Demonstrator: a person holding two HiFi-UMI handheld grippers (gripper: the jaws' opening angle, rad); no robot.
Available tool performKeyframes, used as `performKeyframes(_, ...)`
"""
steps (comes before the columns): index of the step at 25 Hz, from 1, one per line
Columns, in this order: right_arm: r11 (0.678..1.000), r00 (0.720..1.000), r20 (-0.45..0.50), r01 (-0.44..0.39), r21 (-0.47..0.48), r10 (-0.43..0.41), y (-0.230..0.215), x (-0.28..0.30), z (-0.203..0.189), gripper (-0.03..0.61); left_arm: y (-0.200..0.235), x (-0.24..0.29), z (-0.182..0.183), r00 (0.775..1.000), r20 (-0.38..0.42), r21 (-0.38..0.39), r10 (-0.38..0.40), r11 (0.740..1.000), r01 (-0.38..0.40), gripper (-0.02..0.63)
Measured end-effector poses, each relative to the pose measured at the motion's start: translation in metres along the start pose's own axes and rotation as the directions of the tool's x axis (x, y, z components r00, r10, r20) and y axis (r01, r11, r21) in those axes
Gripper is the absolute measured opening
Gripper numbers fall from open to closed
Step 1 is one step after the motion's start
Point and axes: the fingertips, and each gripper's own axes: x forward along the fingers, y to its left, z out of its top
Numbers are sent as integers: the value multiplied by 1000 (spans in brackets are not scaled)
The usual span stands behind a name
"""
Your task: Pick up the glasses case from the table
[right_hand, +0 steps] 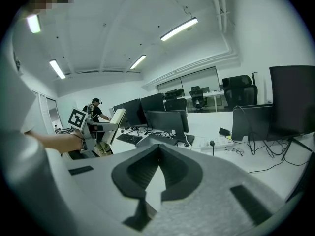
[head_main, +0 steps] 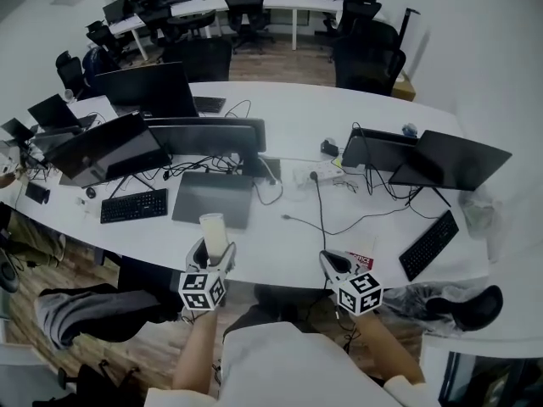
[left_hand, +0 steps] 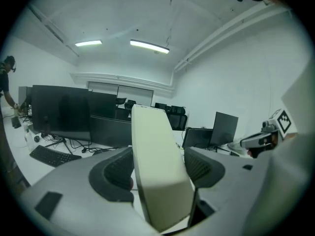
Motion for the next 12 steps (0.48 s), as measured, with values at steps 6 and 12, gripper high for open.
performKeyframes(6,1000,1000,6,-24,6,24,8,-1,5,-3,-6,-10,19,999,36,5,10,1000,-10,316)
performKeyframes(12,1000,999,24,-25,-2,25,10,3,16,-3,-9,-22,33,997,70,24,-20,1000,18,316)
